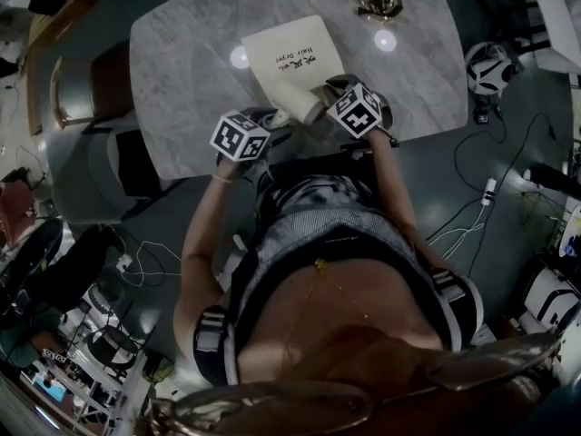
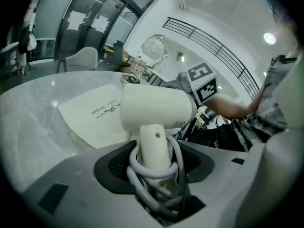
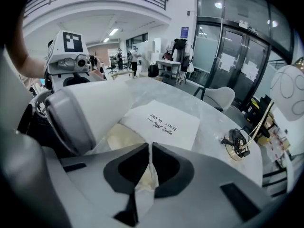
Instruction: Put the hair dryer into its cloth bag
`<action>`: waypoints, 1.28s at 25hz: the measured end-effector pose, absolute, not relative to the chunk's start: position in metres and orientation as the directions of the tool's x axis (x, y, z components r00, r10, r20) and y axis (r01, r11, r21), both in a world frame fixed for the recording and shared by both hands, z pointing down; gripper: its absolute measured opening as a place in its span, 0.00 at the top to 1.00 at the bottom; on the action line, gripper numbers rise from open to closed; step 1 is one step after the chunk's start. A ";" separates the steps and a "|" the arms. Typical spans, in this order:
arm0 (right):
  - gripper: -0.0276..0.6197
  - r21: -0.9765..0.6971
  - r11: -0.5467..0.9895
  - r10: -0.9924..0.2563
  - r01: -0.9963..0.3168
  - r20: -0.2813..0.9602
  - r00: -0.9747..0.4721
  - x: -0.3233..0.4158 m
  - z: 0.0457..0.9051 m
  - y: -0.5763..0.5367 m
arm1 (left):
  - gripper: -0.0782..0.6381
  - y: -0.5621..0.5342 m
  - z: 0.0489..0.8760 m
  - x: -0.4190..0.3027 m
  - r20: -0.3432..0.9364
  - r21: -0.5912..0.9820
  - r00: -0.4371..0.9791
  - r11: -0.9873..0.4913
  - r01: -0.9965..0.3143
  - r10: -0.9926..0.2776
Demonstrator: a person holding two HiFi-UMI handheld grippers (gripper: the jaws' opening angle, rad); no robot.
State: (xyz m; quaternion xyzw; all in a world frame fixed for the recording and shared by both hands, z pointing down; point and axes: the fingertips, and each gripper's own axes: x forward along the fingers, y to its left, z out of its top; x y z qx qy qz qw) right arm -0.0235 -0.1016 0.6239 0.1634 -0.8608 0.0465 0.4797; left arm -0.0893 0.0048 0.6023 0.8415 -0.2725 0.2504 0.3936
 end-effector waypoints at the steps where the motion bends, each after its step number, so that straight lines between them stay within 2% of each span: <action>1: 0.84 0.077 0.943 -0.236 -0.325 0.842 -0.486 -0.023 0.624 -0.102 | 0.56 0.007 0.603 -0.085 0.637 0.523 0.732 -0.562 -0.641 -0.242; 9: 0.84 0.059 0.936 -0.234 -0.346 0.840 -0.490 -0.018 0.622 -0.105 | 0.56 0.015 0.602 -0.072 0.635 0.502 0.757 -0.662 -0.556 -0.154; 19: 0.84 0.043 0.936 -0.232 -0.350 0.824 -0.517 -0.025 0.613 -0.105 | 0.56 0.040 0.619 -0.039 0.671 0.492 0.741 -0.767 -0.411 0.033; 25: 0.84 0.035 0.939 -0.222 -0.343 0.822 -0.524 -0.026 0.612 -0.100 | 0.56 0.027 0.640 -0.035 0.682 0.532 0.731 -0.710 -0.461 0.036; 32: 0.84 0.033 0.945 -0.214 -0.324 0.814 -0.541 -0.028 0.608 -0.091 | 0.56 0.012 0.651 -0.054 0.710 0.544 0.700 -0.576 -0.610 -0.070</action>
